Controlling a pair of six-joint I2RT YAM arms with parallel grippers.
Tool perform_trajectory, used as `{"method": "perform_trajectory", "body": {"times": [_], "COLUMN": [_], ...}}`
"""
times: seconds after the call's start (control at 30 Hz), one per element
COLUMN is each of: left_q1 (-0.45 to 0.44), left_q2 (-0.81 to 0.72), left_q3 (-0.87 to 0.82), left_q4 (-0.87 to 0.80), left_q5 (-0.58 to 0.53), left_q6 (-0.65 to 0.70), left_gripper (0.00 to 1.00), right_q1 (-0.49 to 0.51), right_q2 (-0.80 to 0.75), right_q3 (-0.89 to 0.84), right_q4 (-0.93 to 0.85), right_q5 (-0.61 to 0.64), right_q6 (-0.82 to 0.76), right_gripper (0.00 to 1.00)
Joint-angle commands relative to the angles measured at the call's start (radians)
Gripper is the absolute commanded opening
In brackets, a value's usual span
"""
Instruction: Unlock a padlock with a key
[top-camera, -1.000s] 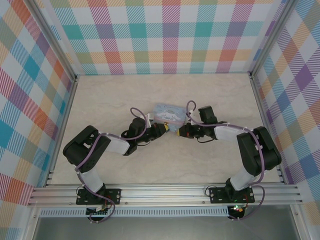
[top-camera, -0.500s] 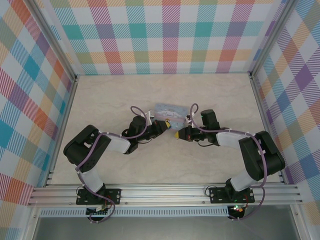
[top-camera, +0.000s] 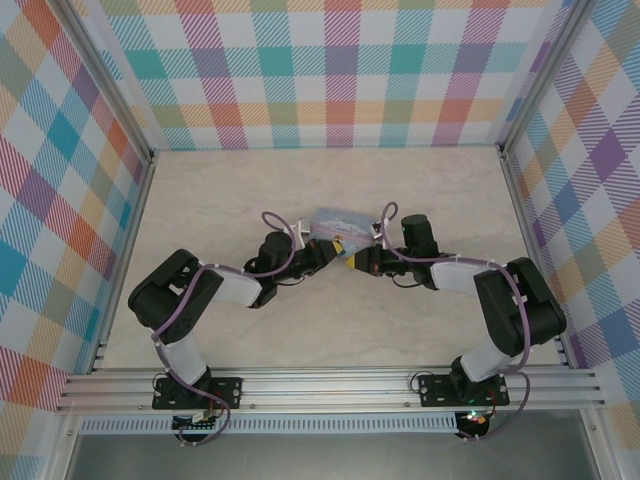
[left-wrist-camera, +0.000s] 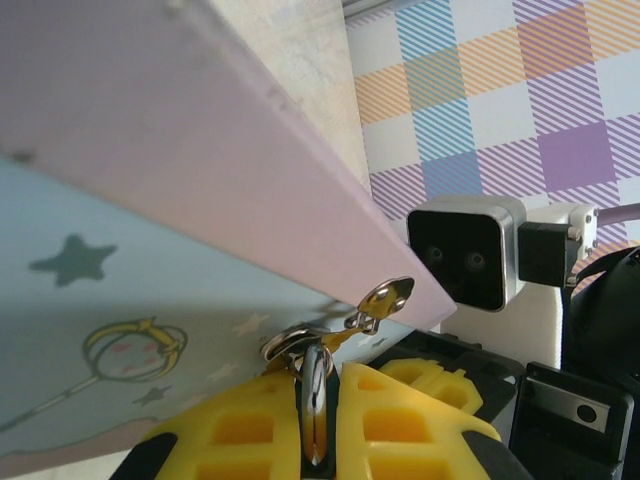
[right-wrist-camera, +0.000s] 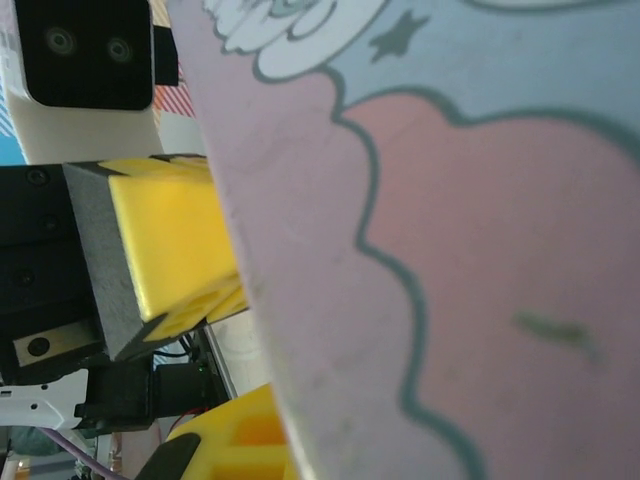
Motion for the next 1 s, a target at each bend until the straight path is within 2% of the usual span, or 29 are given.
{"method": "perform_trajectory", "body": {"times": [0.0,0.33,0.97], "left_q1": [-0.015,-0.015,-0.023], "left_q2": [0.001,-0.001,0.022], "left_q3": [0.034,0.031,0.035], "left_q4": [0.120,0.126,0.136], "left_q5": [0.026,0.023,0.026], "left_q6": [-0.007,-0.016,-0.018], "left_gripper": [0.00,0.00,0.00], "right_q1": [-0.005,-0.014,-0.029], "right_q2": [0.015,0.016,0.056], "right_q3": [0.031,0.026,0.023], "right_q4": [0.044,0.068,0.165], "right_q5": [-0.027,-0.005,-0.061], "right_q6": [0.012,0.033,0.084], "right_gripper": [0.04,0.04,0.04]}}
